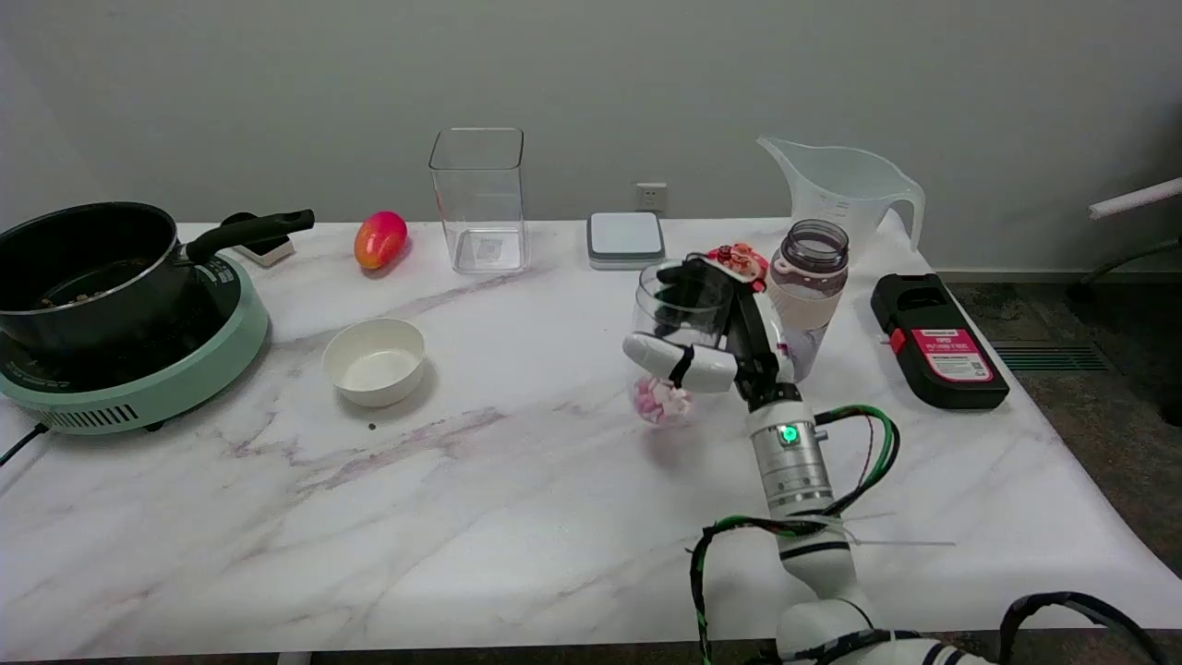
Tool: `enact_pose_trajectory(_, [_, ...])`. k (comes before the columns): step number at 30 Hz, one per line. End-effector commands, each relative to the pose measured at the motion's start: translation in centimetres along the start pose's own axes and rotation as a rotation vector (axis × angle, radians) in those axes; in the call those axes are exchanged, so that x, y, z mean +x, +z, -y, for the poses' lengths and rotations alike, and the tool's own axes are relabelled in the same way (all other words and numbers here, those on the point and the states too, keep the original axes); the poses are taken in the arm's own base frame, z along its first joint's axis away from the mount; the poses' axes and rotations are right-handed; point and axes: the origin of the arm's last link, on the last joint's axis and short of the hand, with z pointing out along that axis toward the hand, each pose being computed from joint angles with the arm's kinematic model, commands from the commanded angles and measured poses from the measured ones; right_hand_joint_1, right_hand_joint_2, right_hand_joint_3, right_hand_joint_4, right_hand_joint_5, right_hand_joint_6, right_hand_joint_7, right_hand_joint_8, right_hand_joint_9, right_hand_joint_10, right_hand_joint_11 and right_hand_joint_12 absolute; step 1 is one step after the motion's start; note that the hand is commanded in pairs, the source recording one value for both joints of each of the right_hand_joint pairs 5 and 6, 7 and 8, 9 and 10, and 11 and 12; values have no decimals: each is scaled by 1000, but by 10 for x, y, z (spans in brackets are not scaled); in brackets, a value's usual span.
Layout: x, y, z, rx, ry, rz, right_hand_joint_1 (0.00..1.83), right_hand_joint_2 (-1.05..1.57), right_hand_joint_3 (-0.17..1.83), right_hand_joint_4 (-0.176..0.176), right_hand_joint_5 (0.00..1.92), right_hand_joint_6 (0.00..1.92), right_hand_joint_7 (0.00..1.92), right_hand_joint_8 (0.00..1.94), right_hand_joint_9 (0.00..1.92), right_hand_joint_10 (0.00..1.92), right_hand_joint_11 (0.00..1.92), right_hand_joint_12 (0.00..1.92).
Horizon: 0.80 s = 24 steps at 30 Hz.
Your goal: Pour the candy into the black bottle.
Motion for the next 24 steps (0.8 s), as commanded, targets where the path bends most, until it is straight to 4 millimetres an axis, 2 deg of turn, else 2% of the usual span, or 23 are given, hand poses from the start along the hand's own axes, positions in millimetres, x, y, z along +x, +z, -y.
enact_pose_trajectory(1, [-15, 65, 58, 169, 145, 30, 1196, 1271, 516, 0, 1292, 1292, 1543, 1543, 1514, 1514, 1270, 1270])
enact_pose_trajectory(6, [-22, 81, 80, 210, 191, 59, 1192, 1284, 508, 0, 1308, 1308, 1551, 1551, 1519, 1519, 1275, 1275])
enact_pose_trajectory(9, [-19, 90, 99, 243, 234, 53, 1191, 1289, 504, 0, 1312, 1312, 1554, 1554, 1521, 1521, 1277, 1277])
enact_pose_trajectory(15, [8, 103, 149, 372, 286, 2, 1185, 1327, 478, 0, 1328, 1328, 1569, 1569, 1539, 1539, 1293, 1293])
enact_pose_trajectory(17, [23, 107, 168, 419, 281, -11, 1181, 1349, 466, 0, 1335, 1335, 1578, 1578, 1547, 1547, 1308, 1308])
enact_pose_trajectory(19, [31, 104, 179, 447, 256, -6, 1174, 1376, 454, 0, 1343, 1343, 1588, 1588, 1561, 1561, 1318, 1318])
enact_pose_trajectory(24, [36, 87, 186, 415, 169, -20, 1145, 1438, 422, 0, 1371, 1371, 1607, 1607, 1576, 1576, 1342, 1342])
